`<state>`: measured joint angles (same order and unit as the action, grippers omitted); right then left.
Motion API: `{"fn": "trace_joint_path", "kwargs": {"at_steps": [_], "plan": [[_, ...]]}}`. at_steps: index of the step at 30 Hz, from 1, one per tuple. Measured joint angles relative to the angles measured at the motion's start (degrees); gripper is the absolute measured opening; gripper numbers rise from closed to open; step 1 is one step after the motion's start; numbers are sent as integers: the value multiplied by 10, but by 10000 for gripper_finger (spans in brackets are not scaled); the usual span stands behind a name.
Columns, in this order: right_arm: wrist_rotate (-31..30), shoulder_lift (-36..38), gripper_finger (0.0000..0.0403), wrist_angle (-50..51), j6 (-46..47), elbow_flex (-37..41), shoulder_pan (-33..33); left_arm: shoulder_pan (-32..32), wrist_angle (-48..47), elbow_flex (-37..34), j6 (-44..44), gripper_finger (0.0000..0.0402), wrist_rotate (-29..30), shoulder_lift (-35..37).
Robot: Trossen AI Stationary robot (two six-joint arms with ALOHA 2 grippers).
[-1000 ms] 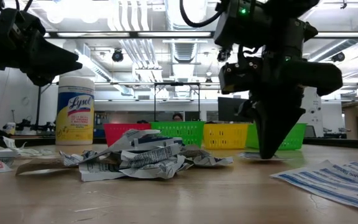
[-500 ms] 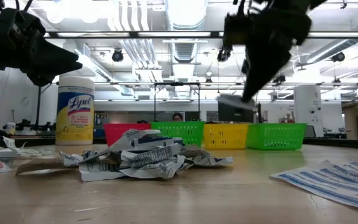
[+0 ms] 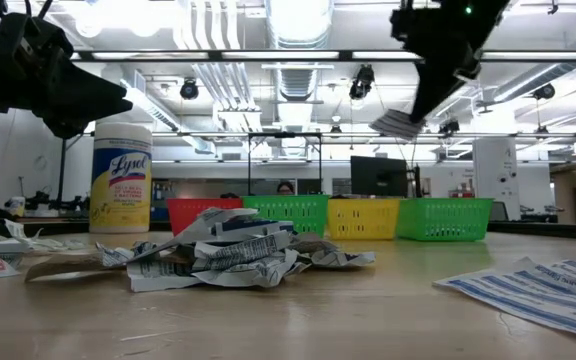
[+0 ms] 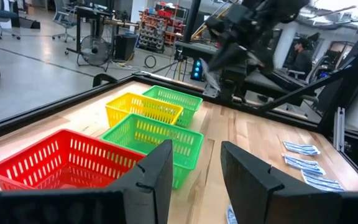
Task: Pick & Place First Aid Supplies
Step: Put the blue bandage into the right green basket
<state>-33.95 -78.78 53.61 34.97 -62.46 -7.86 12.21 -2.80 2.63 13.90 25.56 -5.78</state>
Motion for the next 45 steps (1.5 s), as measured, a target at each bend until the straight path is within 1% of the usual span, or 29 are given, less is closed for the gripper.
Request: {"fn": "trace_joint_path", "kwargs": {"at_steps": [3, 7, 16, 25, 31, 34, 39, 45], "plan": [[-24, 5, 8, 55, 40, 0, 16, 0, 0, 0, 0, 131, 0, 0], [-26, 3, 8, 103, 65, 5, 43, 0, 1, 0, 0, 131, 0, 0], [-22, 2, 8, 107, 84, 28, 92, 0, 3, 0, 0, 131, 0, 0], [28, -23, 8, 71, 76, 62, 126, 0, 3, 0, 0, 131, 0, 0], [30, -38, 8, 65, 75, 79, 146, 0, 3, 0, 0, 131, 0, 0], [32, -38, 8, 42, 63, 85, 156, 0, 3, 0, 0, 131, 0, 0], [73, -37, 8, -10, 51, 89, 181, 0, 4, 0, 0, 131, 0, 0], [112, -38, 8, -32, 85, 91, 220, 0, 5, 0, 0, 131, 0, 0]]}}
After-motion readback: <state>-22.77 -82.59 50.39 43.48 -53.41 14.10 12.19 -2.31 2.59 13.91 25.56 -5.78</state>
